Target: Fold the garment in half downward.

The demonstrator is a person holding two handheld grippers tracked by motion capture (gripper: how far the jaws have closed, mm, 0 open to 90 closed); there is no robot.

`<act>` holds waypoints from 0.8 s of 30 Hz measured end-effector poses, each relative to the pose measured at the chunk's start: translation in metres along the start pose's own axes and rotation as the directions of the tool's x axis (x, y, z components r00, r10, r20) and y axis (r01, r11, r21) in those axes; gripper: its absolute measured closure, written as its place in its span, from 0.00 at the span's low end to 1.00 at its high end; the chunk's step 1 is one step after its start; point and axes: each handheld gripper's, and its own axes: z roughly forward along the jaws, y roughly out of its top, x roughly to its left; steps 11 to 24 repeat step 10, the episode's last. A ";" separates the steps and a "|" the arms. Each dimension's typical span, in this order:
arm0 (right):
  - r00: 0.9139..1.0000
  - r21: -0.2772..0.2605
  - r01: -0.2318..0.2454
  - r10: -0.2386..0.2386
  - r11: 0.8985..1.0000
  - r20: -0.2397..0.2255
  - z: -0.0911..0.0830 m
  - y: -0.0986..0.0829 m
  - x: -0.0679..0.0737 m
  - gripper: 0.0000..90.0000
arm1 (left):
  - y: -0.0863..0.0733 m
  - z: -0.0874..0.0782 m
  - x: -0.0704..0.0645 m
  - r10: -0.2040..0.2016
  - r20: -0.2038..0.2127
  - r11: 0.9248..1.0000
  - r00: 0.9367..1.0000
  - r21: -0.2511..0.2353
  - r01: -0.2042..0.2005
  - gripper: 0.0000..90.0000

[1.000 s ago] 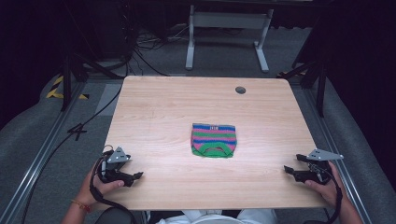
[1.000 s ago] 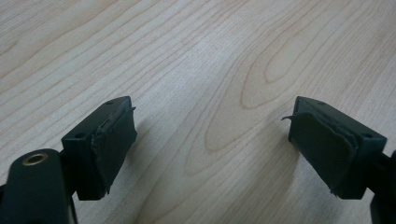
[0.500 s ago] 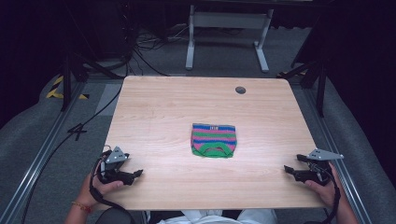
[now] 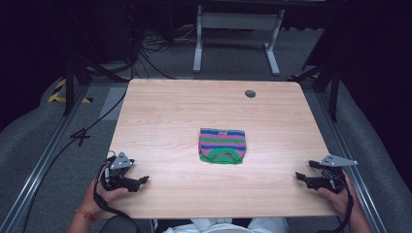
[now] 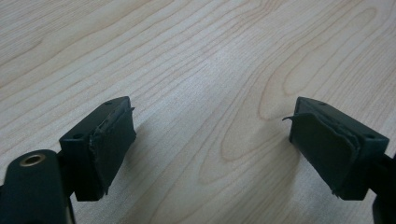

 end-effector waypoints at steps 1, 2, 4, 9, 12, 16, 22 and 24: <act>1.000 0.000 0.000 0.000 1.000 0.000 0.000 0.000 0.000 0.24 | 0.000 0.000 0.000 0.000 -0.002 1.000 1.000 0.002 0.000 0.16; 1.000 0.000 0.001 -0.001 1.000 0.000 0.000 0.000 0.000 0.24 | 0.000 0.000 0.000 -0.002 -0.004 1.000 1.000 0.001 0.002 0.16; 1.000 0.000 0.001 -0.001 1.000 0.000 0.000 0.000 0.000 0.24 | 0.000 0.000 0.000 -0.004 -0.007 1.000 1.000 0.002 0.004 0.16; 1.000 -0.001 0.001 -0.001 1.000 0.001 0.000 0.000 0.000 0.24 | 0.000 0.000 0.000 -0.005 -0.006 1.000 1.000 0.000 0.005 0.16; 1.000 -0.001 0.001 -0.001 1.000 0.001 0.000 0.000 0.000 0.24 | 0.000 0.000 0.000 -0.005 -0.006 1.000 1.000 0.000 0.005 0.16; 1.000 -0.001 0.001 -0.001 1.000 0.001 0.000 0.000 0.000 0.24 | 0.000 0.000 0.000 -0.005 -0.006 1.000 1.000 0.000 0.005 0.16; 1.000 -0.001 0.001 -0.001 1.000 0.001 0.000 0.000 0.000 0.24 | 0.000 0.000 0.000 -0.005 -0.006 1.000 1.000 0.000 0.005 0.16; 1.000 -0.001 0.001 -0.001 1.000 0.001 0.000 0.000 0.000 0.24 | 0.000 0.000 0.000 -0.005 -0.006 1.000 1.000 0.000 0.005 0.16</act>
